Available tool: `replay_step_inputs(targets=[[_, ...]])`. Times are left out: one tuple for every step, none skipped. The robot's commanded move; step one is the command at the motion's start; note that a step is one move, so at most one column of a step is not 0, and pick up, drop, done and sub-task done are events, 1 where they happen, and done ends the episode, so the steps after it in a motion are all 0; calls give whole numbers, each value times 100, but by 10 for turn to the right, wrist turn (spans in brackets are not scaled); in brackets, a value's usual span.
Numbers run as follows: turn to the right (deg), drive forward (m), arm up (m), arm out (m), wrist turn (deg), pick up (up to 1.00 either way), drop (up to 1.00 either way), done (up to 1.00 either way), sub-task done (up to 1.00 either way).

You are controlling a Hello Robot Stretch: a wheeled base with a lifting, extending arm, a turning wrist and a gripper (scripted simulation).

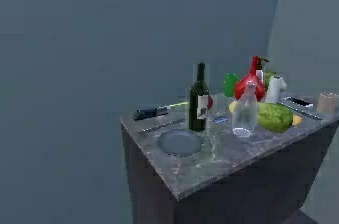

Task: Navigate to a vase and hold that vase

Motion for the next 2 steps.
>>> replay_step_inputs(targets=[[450, 0, 0, 0, 0, 0, 0, 0, 0], [450, 0, 0, 0, 0, 0, 0, 0, 0]])
